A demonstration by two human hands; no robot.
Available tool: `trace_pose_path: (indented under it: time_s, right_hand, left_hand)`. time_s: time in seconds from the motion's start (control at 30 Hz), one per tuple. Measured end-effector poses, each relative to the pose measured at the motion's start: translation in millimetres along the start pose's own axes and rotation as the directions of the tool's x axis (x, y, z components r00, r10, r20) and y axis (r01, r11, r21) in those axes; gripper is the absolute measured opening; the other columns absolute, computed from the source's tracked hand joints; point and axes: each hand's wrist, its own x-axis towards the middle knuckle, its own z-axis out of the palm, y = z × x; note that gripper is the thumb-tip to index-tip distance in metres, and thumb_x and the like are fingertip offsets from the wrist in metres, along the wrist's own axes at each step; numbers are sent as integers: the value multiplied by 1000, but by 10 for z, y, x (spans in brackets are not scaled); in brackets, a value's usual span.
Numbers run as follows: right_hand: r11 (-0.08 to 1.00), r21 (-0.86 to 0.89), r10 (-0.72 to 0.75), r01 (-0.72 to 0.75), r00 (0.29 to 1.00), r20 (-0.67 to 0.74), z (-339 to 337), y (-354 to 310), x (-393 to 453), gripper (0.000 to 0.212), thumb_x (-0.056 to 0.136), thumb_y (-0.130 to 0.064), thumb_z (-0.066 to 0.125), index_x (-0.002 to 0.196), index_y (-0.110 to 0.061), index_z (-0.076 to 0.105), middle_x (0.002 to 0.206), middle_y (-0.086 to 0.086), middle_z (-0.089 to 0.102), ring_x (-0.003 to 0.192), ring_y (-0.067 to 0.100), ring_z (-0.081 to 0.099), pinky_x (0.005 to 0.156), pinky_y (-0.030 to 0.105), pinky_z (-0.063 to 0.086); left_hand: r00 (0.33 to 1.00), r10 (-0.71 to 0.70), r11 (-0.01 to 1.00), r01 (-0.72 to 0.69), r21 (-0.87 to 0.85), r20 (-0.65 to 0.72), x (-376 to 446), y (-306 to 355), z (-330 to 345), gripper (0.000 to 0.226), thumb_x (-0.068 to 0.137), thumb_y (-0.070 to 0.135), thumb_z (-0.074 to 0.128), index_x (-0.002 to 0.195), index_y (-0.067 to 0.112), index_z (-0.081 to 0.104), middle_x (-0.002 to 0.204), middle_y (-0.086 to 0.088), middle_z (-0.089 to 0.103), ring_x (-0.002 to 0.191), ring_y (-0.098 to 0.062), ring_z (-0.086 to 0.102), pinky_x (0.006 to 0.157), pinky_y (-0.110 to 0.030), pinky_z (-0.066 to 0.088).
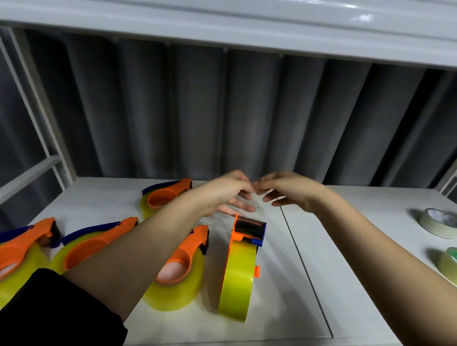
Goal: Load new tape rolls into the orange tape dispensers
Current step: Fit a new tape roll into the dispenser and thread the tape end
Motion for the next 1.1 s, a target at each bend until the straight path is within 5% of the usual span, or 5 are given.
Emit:
trace_pose_path:
  time_s: [0.3, 0.47, 0.6, 0.8, 1.1]
  right_hand:
    - [853, -374, -480, 365, 830, -285, 114, 120, -30, 24, 96, -35, 51, 94, -17, 67, 91, -4, 67, 80, 6, 61, 70, 23, 48]
    - [680, -590, -657, 436, 719, -226, 74, 186, -95, 19, 89, -41, 58, 91, -23, 67, 89, -10, 58, 82, 5, 56, 68, 25, 48]
    - [682, -624, -629, 381, 741, -235, 114, 188, -107, 19, 86, -43, 60, 85, -25, 66, 87, -12, 58, 81, 6, 56, 66, 25, 48]
    - [914, -222, -380, 340, 909, -173, 123, 99, -116, 19, 92, -23, 57, 91, -9, 70, 88, -1, 69, 80, 7, 58, 69, 18, 45]
    - [979, -25, -202, 201, 970, -136, 107, 99, -109, 24, 99, -20, 42, 88, -18, 63, 84, -5, 66, 78, 9, 59, 69, 23, 46]
  left_hand:
    - [961, -230, 937, 262, -231, 154, -16, 40, -66, 11, 89, 23, 44, 79, 18, 44, 82, -2, 63, 77, -17, 67, 81, -33, 48]
    - [951, -261, 923, 297, -245, 169, -20, 72, -64, 15, 83, 22, 40, 69, 19, 39, 80, -1, 61, 77, -15, 65, 80, -31, 43]
    - [948, -270, 927, 303, -220, 170, -23, 87, -52, 18, 83, 23, 39, 66, 18, 39, 84, -1, 63, 82, -15, 64, 77, -30, 42]
    - [948, -278, 933, 305, -191, 155, -42, 113, -45, 21, 84, 25, 40, 65, 17, 43, 86, -1, 63, 85, -16, 64, 72, -30, 44]
    - [953, -262, 943, 287, -171, 151, -72, 103, -58, 21, 84, 26, 43, 65, 18, 44, 85, -1, 64, 88, -17, 64, 77, -31, 45]
